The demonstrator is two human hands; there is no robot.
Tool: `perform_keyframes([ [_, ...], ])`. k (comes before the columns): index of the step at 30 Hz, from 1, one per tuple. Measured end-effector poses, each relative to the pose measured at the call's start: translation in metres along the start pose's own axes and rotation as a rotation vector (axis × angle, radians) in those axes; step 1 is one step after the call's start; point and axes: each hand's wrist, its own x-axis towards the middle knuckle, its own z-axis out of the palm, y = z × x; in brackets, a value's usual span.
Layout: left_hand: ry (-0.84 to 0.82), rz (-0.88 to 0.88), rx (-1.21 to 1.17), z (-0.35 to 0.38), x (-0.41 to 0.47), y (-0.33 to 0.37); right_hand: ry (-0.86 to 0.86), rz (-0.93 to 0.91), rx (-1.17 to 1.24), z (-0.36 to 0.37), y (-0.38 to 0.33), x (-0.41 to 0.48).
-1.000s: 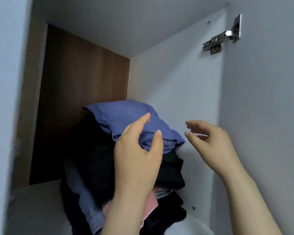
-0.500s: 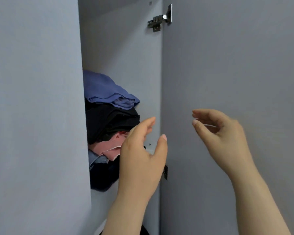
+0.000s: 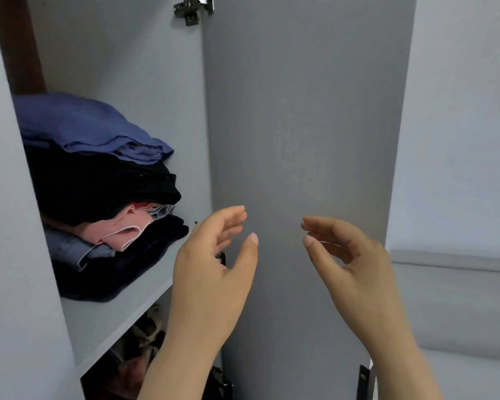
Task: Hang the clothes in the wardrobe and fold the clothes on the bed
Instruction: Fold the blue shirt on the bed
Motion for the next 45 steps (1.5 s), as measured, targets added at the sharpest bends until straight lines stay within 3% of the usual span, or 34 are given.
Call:
perform_keyframes([
  [8, -0.095, -0.026, -0.017, -0.011, -0.028, 0.004, 0.126, 0.073, -0.012, -0.020, 0.002, -0.043],
  [15, -0.261, 0.018, 0.199, -0.026, -0.050, 0.007, 0.268, 0.122, -0.145, -0.031, 0.005, -0.059],
  [19, -0.296, 0.016, 0.228, -0.031, -0.056, 0.009, 0.339, 0.215, -0.053, -0.025, 0.005, -0.050],
  [25, -0.296, 0.019, 0.267, -0.043, -0.059, 0.011, 0.264, 0.264, -0.022, -0.015, 0.007, -0.045],
  [35, -0.201, 0.010, 0.334, -0.085, -0.074, 0.020, 0.291, 0.228, 0.007, -0.003, -0.009, -0.062],
  [45, -0.080, 0.003, 0.454, -0.162, -0.109, 0.059, 0.104, 0.110, -0.089, 0.099, -0.076, -0.107],
])
